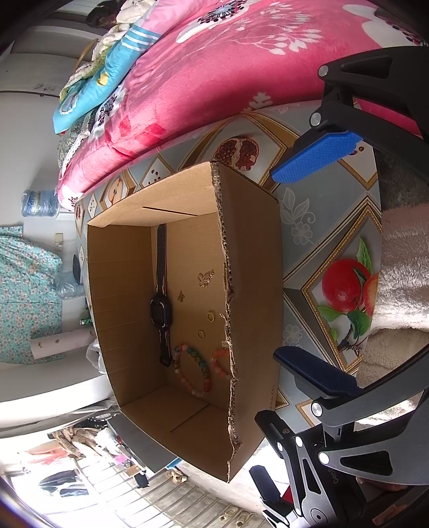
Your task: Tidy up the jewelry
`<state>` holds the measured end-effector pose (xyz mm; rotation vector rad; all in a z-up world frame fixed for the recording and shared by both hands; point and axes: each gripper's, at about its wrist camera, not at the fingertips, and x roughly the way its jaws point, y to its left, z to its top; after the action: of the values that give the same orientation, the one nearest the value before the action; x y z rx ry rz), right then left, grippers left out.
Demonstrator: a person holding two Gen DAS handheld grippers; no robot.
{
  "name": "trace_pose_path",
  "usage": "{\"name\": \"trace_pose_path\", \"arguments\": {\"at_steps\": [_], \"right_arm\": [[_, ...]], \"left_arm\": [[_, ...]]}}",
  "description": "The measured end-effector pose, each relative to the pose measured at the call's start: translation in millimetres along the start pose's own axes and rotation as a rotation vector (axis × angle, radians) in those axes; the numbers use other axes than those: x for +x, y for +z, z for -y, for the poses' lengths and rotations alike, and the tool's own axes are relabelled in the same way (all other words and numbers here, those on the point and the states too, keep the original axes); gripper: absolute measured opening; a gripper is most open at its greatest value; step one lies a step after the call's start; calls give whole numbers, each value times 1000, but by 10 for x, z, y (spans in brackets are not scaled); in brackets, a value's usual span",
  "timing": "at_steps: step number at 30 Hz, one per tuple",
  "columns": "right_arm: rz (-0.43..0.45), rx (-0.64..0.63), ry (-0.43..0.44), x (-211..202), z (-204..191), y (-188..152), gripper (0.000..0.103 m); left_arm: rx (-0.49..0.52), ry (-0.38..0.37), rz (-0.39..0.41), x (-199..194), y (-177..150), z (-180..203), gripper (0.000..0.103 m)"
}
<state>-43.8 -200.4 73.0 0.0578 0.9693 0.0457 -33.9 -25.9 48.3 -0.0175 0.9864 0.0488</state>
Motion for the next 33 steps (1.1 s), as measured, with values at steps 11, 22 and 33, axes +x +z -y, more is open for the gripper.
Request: {"name": "trace_pose_path", "arguments": {"at_steps": [11, 22, 33], "right_arm": [[0, 0, 0, -6, 0, 4, 96], [-2, -3, 0, -9, 0, 20, 96], [-5, -7, -3, 4, -3, 22, 96]], "left_arm": [[-1, 1, 1, -7, 3, 0, 95], [-2, 4, 1, -9, 16, -8, 95], [-6, 4, 0, -9, 30, -19, 95]]}}
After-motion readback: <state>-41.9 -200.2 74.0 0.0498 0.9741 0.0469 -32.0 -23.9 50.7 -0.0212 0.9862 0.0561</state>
